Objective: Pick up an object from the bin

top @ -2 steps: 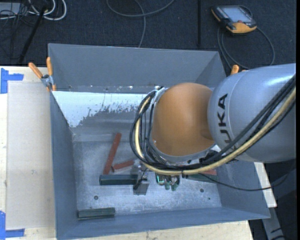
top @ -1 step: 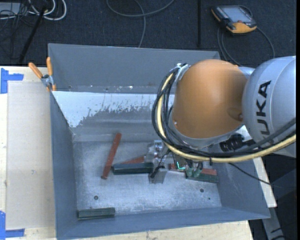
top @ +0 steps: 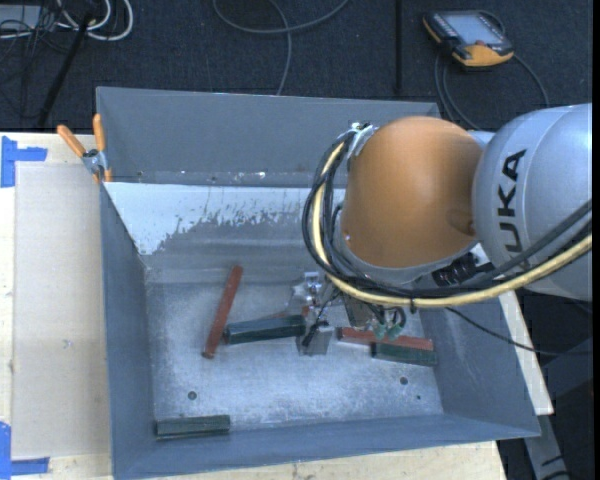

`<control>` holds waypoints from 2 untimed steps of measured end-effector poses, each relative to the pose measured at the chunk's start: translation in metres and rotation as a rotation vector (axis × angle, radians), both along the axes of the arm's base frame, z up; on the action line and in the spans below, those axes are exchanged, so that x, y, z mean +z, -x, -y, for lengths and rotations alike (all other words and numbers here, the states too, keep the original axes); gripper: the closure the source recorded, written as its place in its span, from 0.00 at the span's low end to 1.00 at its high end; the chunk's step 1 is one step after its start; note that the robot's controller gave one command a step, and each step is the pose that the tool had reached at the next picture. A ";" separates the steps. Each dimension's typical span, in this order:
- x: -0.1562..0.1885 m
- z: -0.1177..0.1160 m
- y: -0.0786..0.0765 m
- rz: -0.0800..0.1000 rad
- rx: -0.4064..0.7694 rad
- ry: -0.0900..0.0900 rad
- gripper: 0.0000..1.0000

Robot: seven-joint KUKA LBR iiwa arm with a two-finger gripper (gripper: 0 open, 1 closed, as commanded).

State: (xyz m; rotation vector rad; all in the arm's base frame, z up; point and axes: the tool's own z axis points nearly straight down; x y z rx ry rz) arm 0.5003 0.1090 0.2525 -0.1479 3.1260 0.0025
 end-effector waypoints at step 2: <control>-0.178 0.008 -0.049 -0.008 0.159 0.000 1.00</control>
Offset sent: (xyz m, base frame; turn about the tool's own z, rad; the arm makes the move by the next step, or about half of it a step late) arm 0.0000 0.0000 0.0000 0.0000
